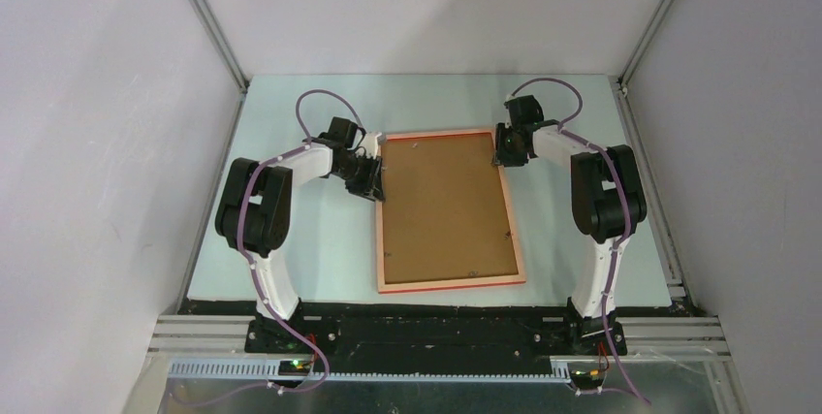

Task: Put the photo into the frame
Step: Install the photo frame at the center of the board.

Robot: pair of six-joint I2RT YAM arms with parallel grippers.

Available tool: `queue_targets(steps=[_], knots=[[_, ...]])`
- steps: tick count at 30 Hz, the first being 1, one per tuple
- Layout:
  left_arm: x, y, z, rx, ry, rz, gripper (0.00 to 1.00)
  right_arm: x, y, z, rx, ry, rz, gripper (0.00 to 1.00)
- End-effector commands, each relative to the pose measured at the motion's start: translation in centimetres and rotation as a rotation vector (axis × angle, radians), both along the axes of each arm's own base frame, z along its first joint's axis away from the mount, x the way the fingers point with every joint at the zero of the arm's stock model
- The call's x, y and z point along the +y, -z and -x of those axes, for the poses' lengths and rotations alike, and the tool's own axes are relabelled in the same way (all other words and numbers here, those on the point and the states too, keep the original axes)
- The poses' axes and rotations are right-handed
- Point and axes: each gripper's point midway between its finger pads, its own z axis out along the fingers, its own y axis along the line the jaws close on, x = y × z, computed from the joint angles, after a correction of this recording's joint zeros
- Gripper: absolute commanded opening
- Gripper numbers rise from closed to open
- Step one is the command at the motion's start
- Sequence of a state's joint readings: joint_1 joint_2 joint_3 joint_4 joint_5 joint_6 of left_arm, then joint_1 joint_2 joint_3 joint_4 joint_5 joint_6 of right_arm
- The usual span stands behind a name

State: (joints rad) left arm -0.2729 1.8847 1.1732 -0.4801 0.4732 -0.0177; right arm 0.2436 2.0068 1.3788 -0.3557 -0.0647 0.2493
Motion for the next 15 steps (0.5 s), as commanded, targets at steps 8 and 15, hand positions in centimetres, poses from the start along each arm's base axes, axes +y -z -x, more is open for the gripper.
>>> queue_targets(steps=[8, 15], knots=[[-0.3, 1.6, 4.0, 0.105, 0.091, -0.015, 0.0, 2.2, -0.9, -0.2, -0.015, -0.076, -0.064, 0.47], [-0.2, 1.4, 3.7, 0.106, 0.057, -0.028, 0.0, 1.3, -2.9, 1.3, -0.029, -0.127, -0.078, 0.53]])
